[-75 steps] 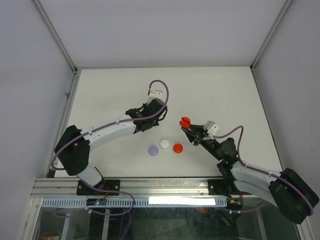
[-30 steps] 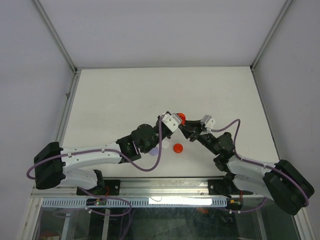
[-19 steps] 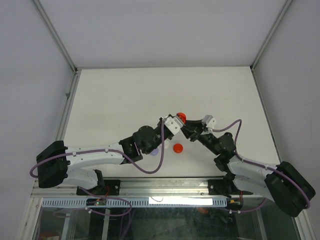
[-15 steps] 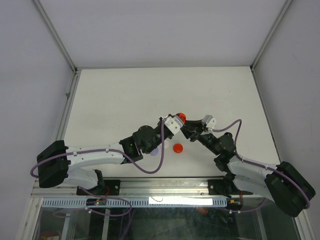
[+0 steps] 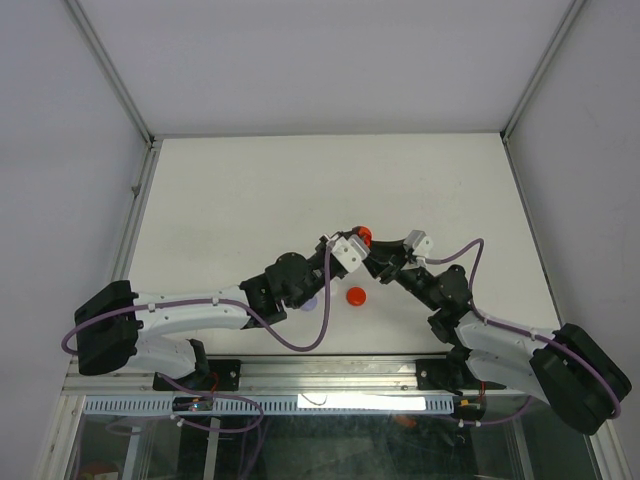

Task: Insert the wireless bluetooth earbuds into the charging case
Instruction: Place the earbud in the charging case.

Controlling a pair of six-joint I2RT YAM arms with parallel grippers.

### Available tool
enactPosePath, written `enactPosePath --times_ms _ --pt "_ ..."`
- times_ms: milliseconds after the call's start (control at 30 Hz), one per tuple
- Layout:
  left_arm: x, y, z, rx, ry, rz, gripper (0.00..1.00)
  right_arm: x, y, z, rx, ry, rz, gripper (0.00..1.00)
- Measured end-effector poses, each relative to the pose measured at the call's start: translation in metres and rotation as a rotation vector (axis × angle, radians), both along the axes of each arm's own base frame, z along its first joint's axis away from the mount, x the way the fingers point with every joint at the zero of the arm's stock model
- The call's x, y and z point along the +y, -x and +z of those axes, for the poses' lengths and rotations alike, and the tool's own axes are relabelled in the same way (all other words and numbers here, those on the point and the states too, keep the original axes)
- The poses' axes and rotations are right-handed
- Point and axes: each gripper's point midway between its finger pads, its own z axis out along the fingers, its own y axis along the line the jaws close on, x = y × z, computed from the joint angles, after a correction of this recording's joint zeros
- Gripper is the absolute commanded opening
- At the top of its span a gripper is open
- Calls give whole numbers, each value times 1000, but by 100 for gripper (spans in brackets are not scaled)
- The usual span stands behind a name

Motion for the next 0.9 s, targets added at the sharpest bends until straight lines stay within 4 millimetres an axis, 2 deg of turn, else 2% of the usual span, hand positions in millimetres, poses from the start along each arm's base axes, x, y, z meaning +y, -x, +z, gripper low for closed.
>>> enactPosePath --times_ms 267,900 --pt "0 -2 -11 -13 -46 4 10 0 0 -2 4 5 1 0" --pt "-3 5 -12 -70 -106 -7 11 0 1 -2 9 5 3 0"
